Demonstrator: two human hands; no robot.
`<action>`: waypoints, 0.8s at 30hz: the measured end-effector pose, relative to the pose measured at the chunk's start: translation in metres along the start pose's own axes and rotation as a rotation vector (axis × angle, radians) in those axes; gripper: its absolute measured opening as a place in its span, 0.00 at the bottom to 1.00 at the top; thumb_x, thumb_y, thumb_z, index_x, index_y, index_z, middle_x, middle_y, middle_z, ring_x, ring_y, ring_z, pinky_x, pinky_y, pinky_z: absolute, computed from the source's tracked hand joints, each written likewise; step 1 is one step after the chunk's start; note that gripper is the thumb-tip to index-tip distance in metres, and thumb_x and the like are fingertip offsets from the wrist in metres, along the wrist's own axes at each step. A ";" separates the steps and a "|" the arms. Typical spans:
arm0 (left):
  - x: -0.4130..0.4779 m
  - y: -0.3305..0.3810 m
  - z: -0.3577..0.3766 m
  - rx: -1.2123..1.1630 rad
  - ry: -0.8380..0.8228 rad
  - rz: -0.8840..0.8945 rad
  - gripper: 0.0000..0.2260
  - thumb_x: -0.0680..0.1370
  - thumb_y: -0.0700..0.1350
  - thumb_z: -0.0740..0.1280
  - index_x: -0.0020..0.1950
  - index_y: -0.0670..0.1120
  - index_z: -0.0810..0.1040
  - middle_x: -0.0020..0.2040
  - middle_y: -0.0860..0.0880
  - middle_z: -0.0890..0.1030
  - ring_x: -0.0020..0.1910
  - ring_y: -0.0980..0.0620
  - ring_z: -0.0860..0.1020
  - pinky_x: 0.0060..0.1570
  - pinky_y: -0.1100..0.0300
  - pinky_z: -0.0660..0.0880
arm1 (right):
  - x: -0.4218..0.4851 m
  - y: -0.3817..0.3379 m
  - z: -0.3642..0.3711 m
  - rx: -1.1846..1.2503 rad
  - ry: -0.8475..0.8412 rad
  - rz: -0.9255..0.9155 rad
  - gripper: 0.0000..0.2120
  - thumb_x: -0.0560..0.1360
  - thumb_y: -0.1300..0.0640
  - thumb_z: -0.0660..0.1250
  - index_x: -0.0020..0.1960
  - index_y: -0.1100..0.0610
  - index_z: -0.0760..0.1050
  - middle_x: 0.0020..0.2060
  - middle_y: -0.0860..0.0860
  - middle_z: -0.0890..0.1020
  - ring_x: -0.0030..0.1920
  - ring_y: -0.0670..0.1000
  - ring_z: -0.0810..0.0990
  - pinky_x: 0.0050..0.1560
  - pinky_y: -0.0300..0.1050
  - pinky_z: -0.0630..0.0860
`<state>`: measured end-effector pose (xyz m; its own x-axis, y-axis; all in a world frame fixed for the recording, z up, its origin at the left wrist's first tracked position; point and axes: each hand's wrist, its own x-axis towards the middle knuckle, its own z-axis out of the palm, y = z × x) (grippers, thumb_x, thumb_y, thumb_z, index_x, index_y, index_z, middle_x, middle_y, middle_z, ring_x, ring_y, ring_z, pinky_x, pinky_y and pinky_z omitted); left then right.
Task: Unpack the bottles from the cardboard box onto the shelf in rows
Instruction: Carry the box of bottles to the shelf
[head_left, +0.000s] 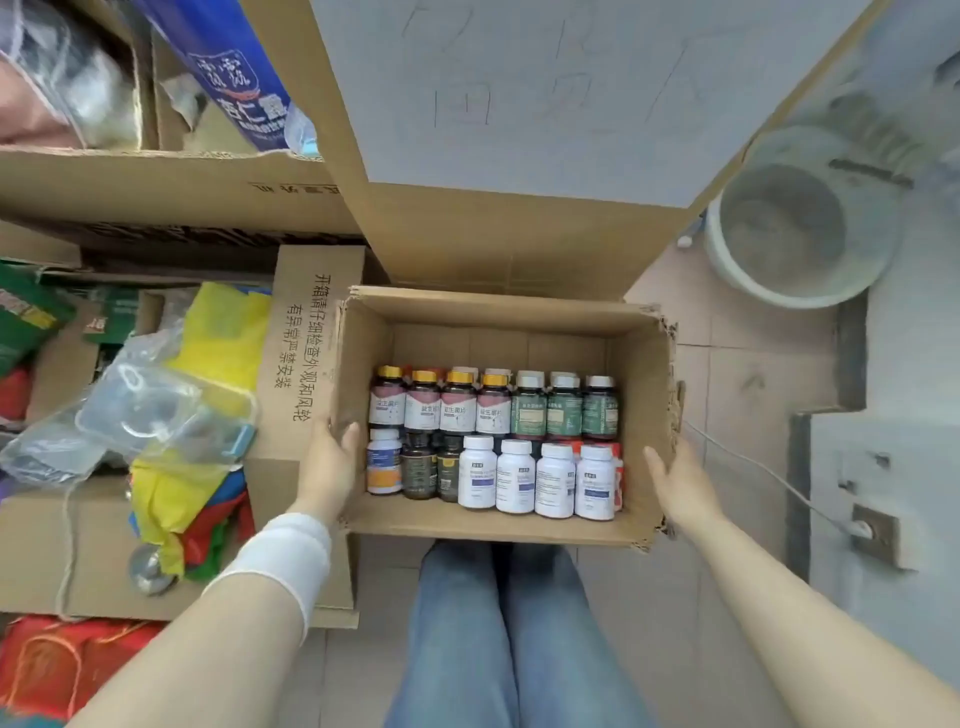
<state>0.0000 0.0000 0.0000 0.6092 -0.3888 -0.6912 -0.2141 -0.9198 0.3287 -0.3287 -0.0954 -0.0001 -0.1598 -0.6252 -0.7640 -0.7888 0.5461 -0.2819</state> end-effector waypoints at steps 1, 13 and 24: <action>0.005 -0.002 0.000 0.012 -0.015 0.004 0.22 0.82 0.45 0.57 0.73 0.38 0.60 0.71 0.39 0.67 0.70 0.40 0.65 0.68 0.52 0.61 | 0.004 0.001 0.002 0.000 0.006 0.018 0.23 0.80 0.55 0.56 0.72 0.64 0.59 0.69 0.61 0.69 0.69 0.62 0.68 0.66 0.51 0.65; 0.020 0.000 -0.018 0.240 -0.058 0.039 0.16 0.81 0.41 0.58 0.65 0.34 0.71 0.62 0.34 0.75 0.63 0.35 0.71 0.62 0.50 0.66 | -0.005 0.000 -0.010 -0.091 0.084 0.091 0.19 0.81 0.57 0.54 0.69 0.65 0.64 0.65 0.64 0.72 0.65 0.64 0.70 0.62 0.52 0.68; -0.055 0.017 -0.069 0.363 -0.196 0.285 0.16 0.81 0.42 0.57 0.67 0.36 0.69 0.64 0.35 0.74 0.64 0.36 0.70 0.64 0.49 0.65 | -0.151 0.047 -0.012 0.100 0.251 0.281 0.20 0.81 0.54 0.53 0.70 0.63 0.63 0.66 0.63 0.71 0.66 0.64 0.70 0.64 0.57 0.68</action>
<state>0.0161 0.0092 0.0881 0.3400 -0.5976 -0.7262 -0.6244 -0.7209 0.3009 -0.3484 0.0183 0.1092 -0.5119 -0.5535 -0.6570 -0.6336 0.7597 -0.1464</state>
